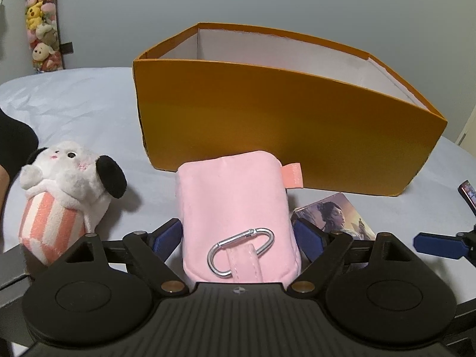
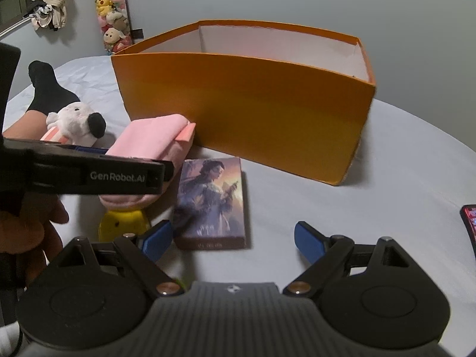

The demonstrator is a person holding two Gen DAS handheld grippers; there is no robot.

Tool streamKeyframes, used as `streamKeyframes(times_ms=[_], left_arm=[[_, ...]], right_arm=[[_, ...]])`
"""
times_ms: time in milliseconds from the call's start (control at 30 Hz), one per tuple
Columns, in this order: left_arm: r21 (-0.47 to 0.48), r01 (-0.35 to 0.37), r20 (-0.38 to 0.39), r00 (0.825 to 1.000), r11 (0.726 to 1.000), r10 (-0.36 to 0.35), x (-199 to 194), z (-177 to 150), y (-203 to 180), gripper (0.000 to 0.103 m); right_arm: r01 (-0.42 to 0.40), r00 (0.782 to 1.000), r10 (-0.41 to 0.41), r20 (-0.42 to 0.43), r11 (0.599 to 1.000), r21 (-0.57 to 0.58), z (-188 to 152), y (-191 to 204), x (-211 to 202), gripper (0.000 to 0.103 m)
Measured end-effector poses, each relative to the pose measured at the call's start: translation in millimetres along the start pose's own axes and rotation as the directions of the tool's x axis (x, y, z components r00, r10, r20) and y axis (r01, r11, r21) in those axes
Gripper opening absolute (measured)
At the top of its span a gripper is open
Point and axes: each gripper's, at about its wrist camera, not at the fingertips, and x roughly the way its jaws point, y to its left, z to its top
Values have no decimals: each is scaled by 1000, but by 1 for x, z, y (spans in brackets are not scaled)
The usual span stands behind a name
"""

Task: Organize objects
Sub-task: 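Grasp the pink carabiner pouch with the left gripper while the right gripper grasps the illustrated card box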

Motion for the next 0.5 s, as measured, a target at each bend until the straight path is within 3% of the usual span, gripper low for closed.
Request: streamKeyframes(times_ms=[267, 500], left_arm=[[-19, 53, 2, 999, 998, -53, 4, -1, 9, 95], [7, 49, 11, 999, 999, -49, 3, -2, 7, 89]], right_arm=[[6, 1000, -6, 1, 999, -38, 9, 14, 15, 89], [9, 1000, -11, -28, 998, -56, 11, 16, 25, 65]])
